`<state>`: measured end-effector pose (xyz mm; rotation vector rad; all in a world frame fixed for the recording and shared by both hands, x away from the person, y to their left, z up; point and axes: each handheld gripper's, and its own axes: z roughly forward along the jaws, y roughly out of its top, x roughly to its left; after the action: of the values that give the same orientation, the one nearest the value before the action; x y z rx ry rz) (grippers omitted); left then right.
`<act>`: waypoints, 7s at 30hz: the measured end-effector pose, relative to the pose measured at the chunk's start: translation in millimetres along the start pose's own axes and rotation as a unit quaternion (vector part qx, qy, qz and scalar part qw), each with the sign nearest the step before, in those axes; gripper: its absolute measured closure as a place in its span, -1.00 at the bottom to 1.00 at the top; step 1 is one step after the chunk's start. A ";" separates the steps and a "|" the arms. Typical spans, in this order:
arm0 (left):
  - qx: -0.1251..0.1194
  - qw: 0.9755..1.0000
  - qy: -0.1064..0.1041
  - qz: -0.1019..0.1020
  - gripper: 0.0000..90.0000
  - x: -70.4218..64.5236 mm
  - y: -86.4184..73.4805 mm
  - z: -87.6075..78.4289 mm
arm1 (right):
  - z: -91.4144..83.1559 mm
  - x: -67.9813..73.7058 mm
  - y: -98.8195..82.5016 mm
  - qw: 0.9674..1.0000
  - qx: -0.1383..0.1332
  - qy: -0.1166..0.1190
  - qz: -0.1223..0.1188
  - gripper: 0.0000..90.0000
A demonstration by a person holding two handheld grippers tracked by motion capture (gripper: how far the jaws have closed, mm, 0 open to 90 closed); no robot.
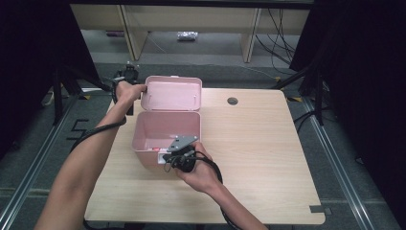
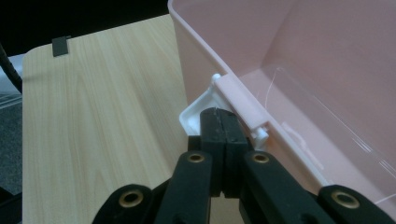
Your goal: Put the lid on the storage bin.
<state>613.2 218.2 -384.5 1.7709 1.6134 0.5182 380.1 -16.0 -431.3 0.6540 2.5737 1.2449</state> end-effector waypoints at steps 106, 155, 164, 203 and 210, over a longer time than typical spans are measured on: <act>-0.164 0.986 -0.028 0.023 0.97 0.9 -30.2 -83.3 | 0.4 -9.0 4.5 1.000 0.009 0.004 0.006 1.00; -0.199 0.978 -0.029 0.050 0.96 -1.8 -47.3 -96.2 | 0.8 -10.5 5.3 1.000 0.010 0.004 0.021 1.00; -0.202 0.977 -0.028 0.056 0.96 -2.0 -50.2 -98.6 | 0.7 -10.3 5.3 1.000 0.010 0.004 0.021 1.00; -0.222 0.972 -0.024 0.071 0.96 -5.8 -64.9 -107.0 | 1.0 -10.4 4.9 1.000 0.006 0.002 0.017 1.00; -0.227 0.971 -0.022 0.073 0.96 -6.2 -67.4 -107.6 | 0.8 -10.4 5.0 1.000 0.008 0.003 0.019 1.00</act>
<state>490.3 235.4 -356.8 1.5425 1.2178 0.8369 391.1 -17.6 -428.0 0.7065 2.5900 1.2397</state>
